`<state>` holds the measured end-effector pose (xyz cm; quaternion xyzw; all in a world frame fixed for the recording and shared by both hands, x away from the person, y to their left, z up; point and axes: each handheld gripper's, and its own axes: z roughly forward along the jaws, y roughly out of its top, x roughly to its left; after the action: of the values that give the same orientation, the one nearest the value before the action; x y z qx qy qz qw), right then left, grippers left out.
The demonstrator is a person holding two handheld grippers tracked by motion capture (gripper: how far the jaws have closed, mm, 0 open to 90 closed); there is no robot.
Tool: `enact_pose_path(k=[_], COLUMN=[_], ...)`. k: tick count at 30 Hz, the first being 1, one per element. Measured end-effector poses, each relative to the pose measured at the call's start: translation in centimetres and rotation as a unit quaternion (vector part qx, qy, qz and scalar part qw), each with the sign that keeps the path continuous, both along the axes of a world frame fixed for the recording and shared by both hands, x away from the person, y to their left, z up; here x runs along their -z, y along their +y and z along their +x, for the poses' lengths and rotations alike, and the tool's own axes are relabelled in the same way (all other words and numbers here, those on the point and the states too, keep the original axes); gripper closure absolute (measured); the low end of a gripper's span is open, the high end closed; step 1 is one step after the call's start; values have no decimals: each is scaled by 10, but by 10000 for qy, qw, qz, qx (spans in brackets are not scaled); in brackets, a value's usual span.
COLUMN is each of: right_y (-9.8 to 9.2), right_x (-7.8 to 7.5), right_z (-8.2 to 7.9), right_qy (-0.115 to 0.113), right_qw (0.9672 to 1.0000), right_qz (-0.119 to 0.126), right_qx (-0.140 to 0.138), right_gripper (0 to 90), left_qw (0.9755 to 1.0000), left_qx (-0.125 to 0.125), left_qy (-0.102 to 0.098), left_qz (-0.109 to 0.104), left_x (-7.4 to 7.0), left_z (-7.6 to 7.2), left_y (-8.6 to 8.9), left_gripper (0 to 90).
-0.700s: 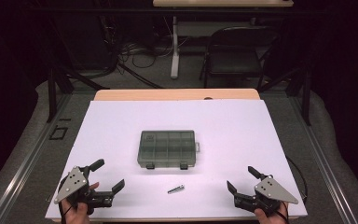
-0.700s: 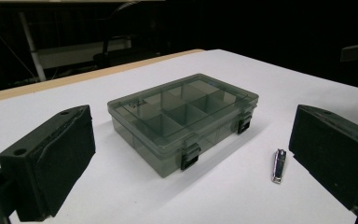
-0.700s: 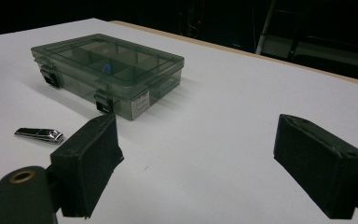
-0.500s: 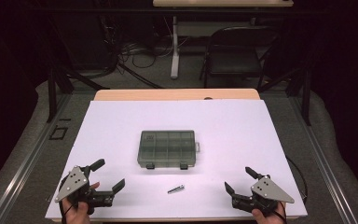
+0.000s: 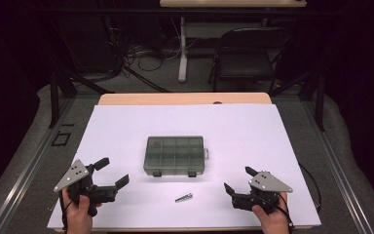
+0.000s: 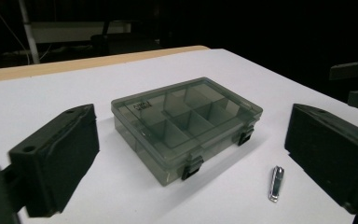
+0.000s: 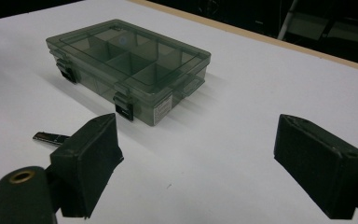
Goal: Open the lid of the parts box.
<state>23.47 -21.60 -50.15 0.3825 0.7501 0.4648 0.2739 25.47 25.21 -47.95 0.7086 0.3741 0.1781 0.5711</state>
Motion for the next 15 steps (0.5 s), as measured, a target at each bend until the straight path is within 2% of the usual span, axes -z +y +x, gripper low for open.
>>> enact_pose_path(k=[2, 6, 7, 12, 14, 15], right_y=[8, 16, 21, 33, 35, 40], right_x=[-6, -11, -15, -21, -22, -24], right_z=[8, 15, 19, 32, 35, 40], right_qy=[124, 141, 188, 319, 327, 314], right_qw=[9999, 9998, 9996, 9988, 9986, 9988], right_qz=[-74, -130, -124, -78, -73, -109], right_qx=[-40, -71, -145, -369, -406, -370], right_gripper=[131, 130, 127, 107, 105, 104], left_qw=[10000, 9994, 9990, 9982, 9974, 9965], left_qx=[30, 204, 215, 243, 310, 384], left_qy=[79, 266, 382, 549, 638, 738], left_qz=[15, 26, 63, 89, 89, 65], left_x=[-4, -11, -16, -21, -22, -23], left_z=[6, 18, 23, 35, 40, 46], left_y=[-1, -5, -8, -12, -15, -18], left_gripper=[81, 81, 81, 80, 78, 45])
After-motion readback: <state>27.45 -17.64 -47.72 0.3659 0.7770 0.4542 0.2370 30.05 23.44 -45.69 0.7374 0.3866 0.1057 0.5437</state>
